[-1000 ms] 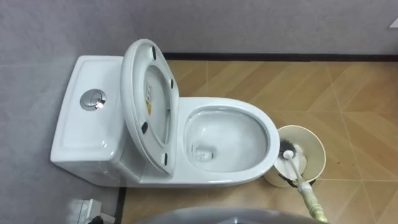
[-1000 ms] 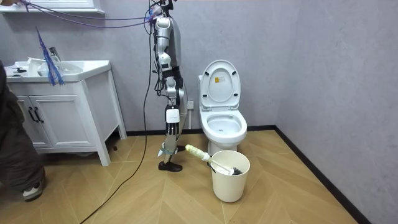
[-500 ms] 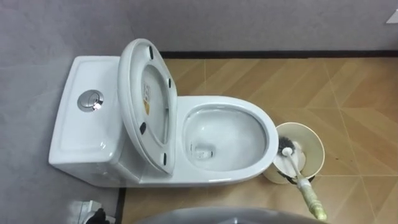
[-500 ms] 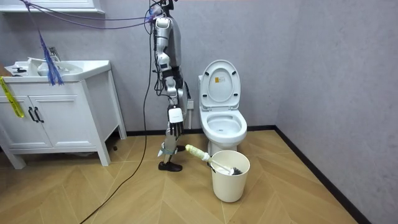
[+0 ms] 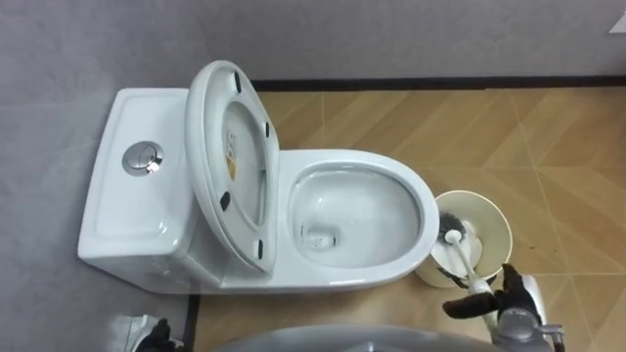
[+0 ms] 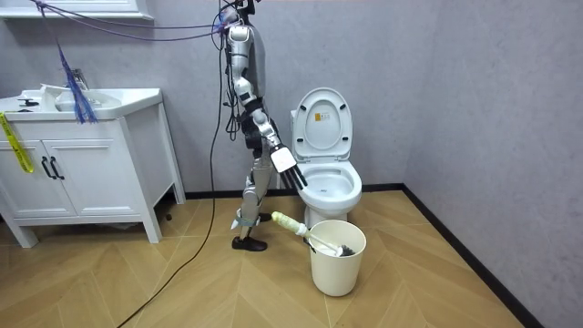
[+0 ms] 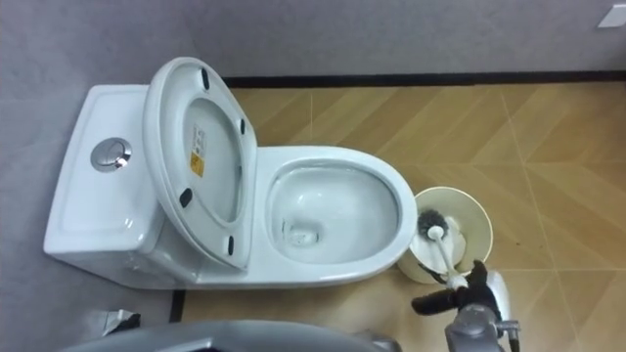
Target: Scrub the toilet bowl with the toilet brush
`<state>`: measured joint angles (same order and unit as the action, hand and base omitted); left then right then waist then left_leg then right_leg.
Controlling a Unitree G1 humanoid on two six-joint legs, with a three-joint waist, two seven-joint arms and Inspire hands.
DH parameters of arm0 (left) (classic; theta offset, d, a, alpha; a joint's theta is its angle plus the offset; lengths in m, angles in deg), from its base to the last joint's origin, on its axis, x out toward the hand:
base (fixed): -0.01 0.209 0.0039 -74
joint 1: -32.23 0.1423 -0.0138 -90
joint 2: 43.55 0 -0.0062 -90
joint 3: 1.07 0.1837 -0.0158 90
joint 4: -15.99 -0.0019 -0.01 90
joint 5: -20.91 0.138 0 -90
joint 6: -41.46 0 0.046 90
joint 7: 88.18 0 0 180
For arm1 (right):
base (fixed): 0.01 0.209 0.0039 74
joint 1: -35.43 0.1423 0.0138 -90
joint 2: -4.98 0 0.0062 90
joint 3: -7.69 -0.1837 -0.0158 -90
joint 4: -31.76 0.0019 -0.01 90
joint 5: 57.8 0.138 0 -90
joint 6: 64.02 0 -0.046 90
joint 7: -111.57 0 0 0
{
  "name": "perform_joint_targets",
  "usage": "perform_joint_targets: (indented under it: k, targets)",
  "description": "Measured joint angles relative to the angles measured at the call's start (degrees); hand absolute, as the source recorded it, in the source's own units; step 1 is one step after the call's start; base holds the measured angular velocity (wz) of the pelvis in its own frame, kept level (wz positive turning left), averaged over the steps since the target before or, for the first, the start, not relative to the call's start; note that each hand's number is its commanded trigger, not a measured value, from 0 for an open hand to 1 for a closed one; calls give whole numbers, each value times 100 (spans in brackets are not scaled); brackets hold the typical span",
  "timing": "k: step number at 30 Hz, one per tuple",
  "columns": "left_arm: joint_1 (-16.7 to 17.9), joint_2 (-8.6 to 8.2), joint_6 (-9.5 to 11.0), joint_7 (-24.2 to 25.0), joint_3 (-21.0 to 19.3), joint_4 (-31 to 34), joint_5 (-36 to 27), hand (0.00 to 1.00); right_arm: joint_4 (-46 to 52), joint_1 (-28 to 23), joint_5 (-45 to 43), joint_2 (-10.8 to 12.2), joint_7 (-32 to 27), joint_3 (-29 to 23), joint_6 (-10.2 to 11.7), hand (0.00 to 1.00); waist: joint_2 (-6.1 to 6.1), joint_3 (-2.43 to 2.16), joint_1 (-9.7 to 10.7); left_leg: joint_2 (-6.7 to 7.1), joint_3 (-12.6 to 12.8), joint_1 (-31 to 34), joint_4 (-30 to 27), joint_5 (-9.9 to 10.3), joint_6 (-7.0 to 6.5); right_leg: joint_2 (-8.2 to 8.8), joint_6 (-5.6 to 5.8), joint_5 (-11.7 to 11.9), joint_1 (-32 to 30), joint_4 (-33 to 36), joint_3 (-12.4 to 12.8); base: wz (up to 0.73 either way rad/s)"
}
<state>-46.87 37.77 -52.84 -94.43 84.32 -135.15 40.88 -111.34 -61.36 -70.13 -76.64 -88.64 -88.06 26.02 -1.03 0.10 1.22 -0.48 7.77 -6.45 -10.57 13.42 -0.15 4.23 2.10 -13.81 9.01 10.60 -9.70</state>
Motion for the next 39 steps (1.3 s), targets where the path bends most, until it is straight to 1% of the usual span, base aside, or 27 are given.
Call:
perform_joint_targets:
  k: [2,6,7,8,9,10,12,14,16,18,19,20,21,22,23,24,25,27,28,29,31,33,34,36,37,38,39]
  targets:
    - [5,0,46,0,-7,26,-87,0,206,-8,22,0,-175,-20,22,0,0,-3,7,5,-18,56,4,-1,-1,4,0,0,-6,1,-25,5]
    - [-20,12,147,0,-88,107,-184,0,429,-2,87,-6,-602,-111,242,0,6,-27,12,23,-69,265,-71,-8,-6,23,1,1,-188,2,-86,7]
    - [-22,16,167,-1,-117,134,-187,0,425,-3,114,-6,-632,-109,256,0,1,-34,15,25,-89,278,-88,-8,-6,26,1,1,-217,0,-109,12]
    - [-35,34,211,-1,-157,192,-199,0,418,-7,203,-6,-659,-109,260,0,-29,-29,16,27,-134,323,-96,-10,-6,29,1,1,-254,3,-145,17]
    - [-51,42,227,-2,-212,284,-254,0,388,-6,312,-5,-675,-108,291,0,-43,-52,21,28,-167,427,-148,-10,-6,31,0,1,-314,10,-193,17]
    - [-80,53,238,-2,-218,311,-282,0,360,-3,341,-5,-698,-108,306,0,-53,-57,15,29,-181,483,-179,-10,-6,32,-2,2,-344,10,-212,16]
    - [-230,89,312,-2,-194,323,-461,0,106,99,344,-5,-788,-96,317,0,-97,-57,-2,27,-249,711,-277,-10,-6,31,-19,14,-494,26,-275,18]
    - [-405,91,362,-1,-185,323,-479,0,-50,190,373,-7,-883,-39,319,0,-117,-48,-8,25,-332,958,-377,-10,-6,24,-36,38,-630,40,-310,21]
    - [-564,114,404,-1,-90,319,-596,0,-183,301,528,-10,-914,31,317,0,-125,-32,-10,21,-404,1219,-552,-9,-7,21,-42,53,-806,87,-338,15]
    - [-808,151,458,-1,101,288,-1062,0,-552,669,599,-44,-1007,127,313,0,-86,26,-18,10,-510,1603,-769,-9,-7,23,-42,53,-1141,255,-346,12]
    - [-933,156,476,-1,187,248,-1227,0,-724,892,618,-95,-1051,215,320,0,-47,72,-34,2,-551,1826,-906,-9,-8,25,-43,54,-1337,351,-374,9]
    - [-988,156,489,-1,224,247,-1282,0,-811,993,629,-116,-1061,236,334,0,-31,84,-39,0,-565,1934,-964,-9,-8,29,-43,54,-1437,393,-393,12]
    - [-1075,150,525,-1,259,256,-1300,0,-1068,1144,630,-153,-1089,244,416,0,-2,97,-43,3,-612,2157,-1079,-9,-8,36,-44,53,-1608,435,-449,17]
    - [-1177,141,560,0,278,291,-1298,0,-1232,1339,638,-213,-1088,234,427,0,38,106,-52,-5,-625,2419,-1214,-8,-9,37,-47,51,-1837,549,-459,18]
    - [-1203,140,575,0,280,306,-1300,0,-1324,1424,656,-249,-1087,232,426,0,58,113,-87,-15,-622,2552,-1292,-8,-9,42,-48,50,-1972,646,-452,6]
    - [-1288,139,607,0,287,307,-1350,0,-1481,1553,728,-333,-1072,241,430,0,70,115,-174,-26,-624,2775,-1381,-9,-9,64,-58,42,-2252,853,-453,0]
    - [-1358,140,621,1,310,308,-1406,0,-1565,1628,800,-379,-1051,243,434,0,79,120,-189,-25,-625,2890,-1438,-10,-11,80,-70,29,-2390,970,-456,0]
    - [-1528,139,628,1,550,311,-1480,0,-1848,1880,1230,-570,-928,290,426,0,98,138,-244,11,-643,3309,-1607,-47,-74,179,-64,-13,-2903,1401,-470,13]
    - [-1578,134,627,1,634,322,-1483,0,-1883,1927,1304,-611,-902,307,409,0,96,144,-277,2,-643,3415,-1647,-52,-82,196,-65,-31,-3027,1499,-454,9]
    - [-1680,132,625,1,793,413,-1497,0,-1898,2016,1437,-683,-875,339,401,0,71,163,-323,21,-638,3643,-1727,-73,-119,280,-72,-57,-3312,1706,-475,9]
    - [-1867,97,626,0,855,514,-1613,0,-2047,2231,1465,-799,-822,339,404,0,63,194,-330,63,-605,3967,-1836,-114,-187,371,-73,-97,-3677,1955,-466,10]
    - [-2129,127,618,0,1065,749,-1834,0,-2136,2486,1599,-1028,-781,467,361,0,63,222,-330,131,-595,4422,-2089,-136,-231,491,-66,-200,-4169,2321,-435,10]
    - [-2191,138,619,0,1119,836,-1853,0,-2148,2541,1644,-1090,-762,505,360,0,68,240,-329,139,-582,4540,-2171,-133,-241,519,-72,-233,-4276,2405,-437,10]
    - [-2351,167,614,0,1297,1026,-1988,0,-2170,2734,1775,-1254,-713,614,346,0,84,291,-332,141,-531,4998,-2499,-97,-320,590,-91,-371,-4715,2786,-420,8]
    - [-2372,179,618,0,1319,1072,-2049,0,-2158,2776,1802,-1278,-712,640,330,0,84,317,-338,137,-531,5095,-2554,-87,-330,605,-106,-389,-4821,2886,-418,4]
    - [-2432,233,621,0,1429,1181,-2075,0,-2097,2886,1905,-1311,-713,698,258,0,76,346,-343,133,-524,5316,-2681,-86,-334,641,-142,-416,-5061,3047,-417,0]
    - [-2439,252,619,1,1482,1282,-2168,0,-2089,2932,1982,-1335,-712,732,228,0,76,349,-344,130,-521,5547,-2804,-88,-334,679,-172,-442,-5301,3195,-420,3]
